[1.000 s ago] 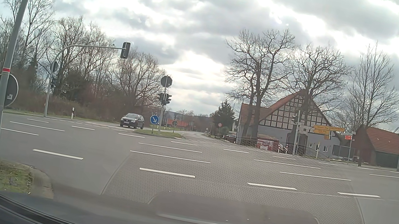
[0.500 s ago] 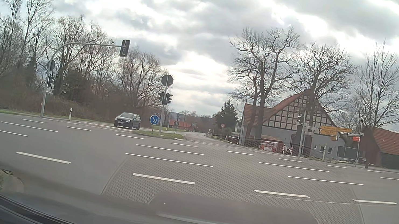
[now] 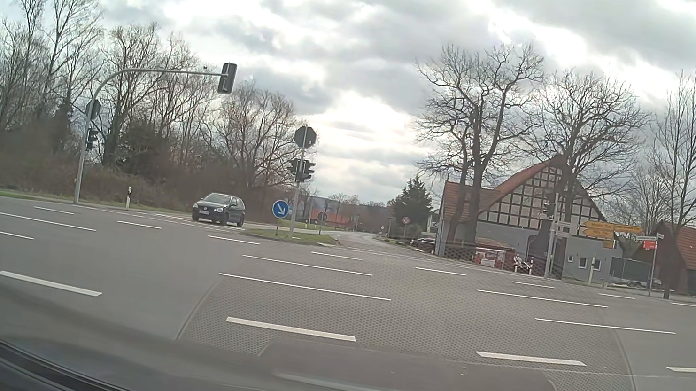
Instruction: Follow the waypoints while adhering to traffic rules and regulations
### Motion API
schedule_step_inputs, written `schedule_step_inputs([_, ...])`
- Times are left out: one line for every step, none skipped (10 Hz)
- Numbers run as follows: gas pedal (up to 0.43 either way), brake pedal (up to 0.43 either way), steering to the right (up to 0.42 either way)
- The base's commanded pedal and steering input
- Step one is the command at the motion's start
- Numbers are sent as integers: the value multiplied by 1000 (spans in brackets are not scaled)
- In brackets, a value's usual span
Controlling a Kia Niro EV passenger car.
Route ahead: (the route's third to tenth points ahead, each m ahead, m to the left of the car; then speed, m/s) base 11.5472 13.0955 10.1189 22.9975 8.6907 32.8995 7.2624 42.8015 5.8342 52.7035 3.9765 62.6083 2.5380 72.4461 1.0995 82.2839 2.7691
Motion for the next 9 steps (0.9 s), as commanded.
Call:
schedule_step_inputs([79, 0, -134])
schedule_step_inputs([67, 0, -140])
schedule_step_inputs([67, 0, -144])
schedule_step_inputs([67, 0, -148])
schedule_step_inputs([59, 0, -153])
schedule_step_inputs([28, 0, -157])
schedule_step_inputs([20, 0, -162])
schedule_step_inputs([20, 0, -165])
schedule_step_inputs([20, 0, -166])
